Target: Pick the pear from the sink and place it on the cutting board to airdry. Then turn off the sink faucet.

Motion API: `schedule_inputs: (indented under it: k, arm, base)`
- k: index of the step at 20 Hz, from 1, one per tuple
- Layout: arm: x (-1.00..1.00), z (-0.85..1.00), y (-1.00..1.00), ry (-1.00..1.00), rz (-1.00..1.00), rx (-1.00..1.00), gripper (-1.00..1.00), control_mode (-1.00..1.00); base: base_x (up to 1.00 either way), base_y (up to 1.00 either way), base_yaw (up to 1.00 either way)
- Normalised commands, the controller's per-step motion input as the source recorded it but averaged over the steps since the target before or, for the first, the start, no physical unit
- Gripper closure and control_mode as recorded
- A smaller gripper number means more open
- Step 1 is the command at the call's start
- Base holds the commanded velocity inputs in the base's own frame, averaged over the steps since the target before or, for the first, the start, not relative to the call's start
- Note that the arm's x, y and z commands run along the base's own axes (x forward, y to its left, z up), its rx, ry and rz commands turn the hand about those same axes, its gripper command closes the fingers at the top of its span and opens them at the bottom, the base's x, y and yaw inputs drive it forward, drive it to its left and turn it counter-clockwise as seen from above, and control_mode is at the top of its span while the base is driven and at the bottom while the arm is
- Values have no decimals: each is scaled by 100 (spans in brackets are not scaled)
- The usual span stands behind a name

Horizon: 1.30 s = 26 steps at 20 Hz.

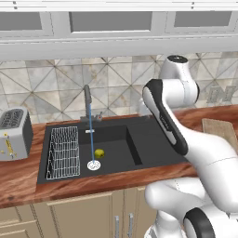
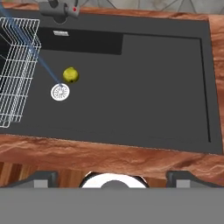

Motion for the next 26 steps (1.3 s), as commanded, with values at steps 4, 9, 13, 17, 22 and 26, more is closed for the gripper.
schedule_inputs:
  k: [4, 9, 13, 17, 22, 26]
  arm:
    - [-15, -22, 42, 0, 0, 1, -100, -100]
    - [-1, -11, 26, 1, 0, 1, -100, -100]
    - [14, -6, 5, 0, 0, 0, -100, -100]
    - [33, -26, 23, 0, 0, 1, -100, -100]
    - [38, -21, 26, 3, 0, 0, -100, -100]
    - [44, -15, 30, 11, 0, 1, -100, -100]
  base:
    - [0, 0, 0]
    - [0, 0, 0]
    - [0, 0, 0]
    - [0, 0, 0]
    - [0, 0, 0]
    - [0, 0, 0]
